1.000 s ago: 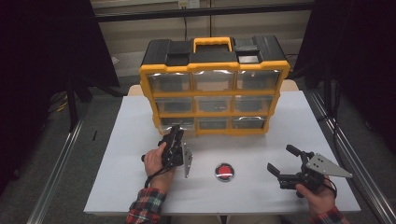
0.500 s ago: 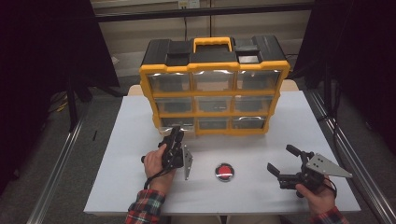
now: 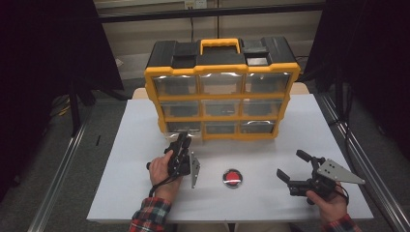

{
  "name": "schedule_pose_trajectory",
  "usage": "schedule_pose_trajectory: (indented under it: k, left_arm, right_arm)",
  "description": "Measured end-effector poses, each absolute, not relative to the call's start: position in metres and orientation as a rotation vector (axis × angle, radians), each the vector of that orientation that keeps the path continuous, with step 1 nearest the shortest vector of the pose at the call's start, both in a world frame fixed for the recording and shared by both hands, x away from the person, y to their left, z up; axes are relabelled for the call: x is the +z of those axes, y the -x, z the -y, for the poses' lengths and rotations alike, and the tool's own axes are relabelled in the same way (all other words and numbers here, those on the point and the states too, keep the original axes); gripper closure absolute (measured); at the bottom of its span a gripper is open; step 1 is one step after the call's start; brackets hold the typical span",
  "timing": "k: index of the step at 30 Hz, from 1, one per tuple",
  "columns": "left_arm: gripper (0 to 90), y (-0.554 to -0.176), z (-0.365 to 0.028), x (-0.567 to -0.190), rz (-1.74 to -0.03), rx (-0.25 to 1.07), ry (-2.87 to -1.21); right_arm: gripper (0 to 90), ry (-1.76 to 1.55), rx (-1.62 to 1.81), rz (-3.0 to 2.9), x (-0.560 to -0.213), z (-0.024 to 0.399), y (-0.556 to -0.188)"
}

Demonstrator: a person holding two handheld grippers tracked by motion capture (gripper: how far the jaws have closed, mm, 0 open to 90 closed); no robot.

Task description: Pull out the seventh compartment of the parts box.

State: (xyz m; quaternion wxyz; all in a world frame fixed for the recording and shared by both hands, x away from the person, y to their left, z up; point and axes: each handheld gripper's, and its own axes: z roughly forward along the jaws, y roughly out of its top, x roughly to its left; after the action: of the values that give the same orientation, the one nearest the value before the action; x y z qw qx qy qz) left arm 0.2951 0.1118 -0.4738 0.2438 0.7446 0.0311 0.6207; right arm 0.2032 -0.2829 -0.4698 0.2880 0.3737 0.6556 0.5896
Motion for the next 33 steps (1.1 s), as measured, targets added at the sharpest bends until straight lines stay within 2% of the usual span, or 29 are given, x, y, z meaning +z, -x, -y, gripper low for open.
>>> schedule_pose_trajectory:
  k: [33]
  left_arm:
    - [69.9,-0.284,-0.115,-0.471,-0.081,1.677,-2.045]
  right_arm:
    - [1.4,-0.995,1.575,-1.746,-0.470,0.282,-0.203]
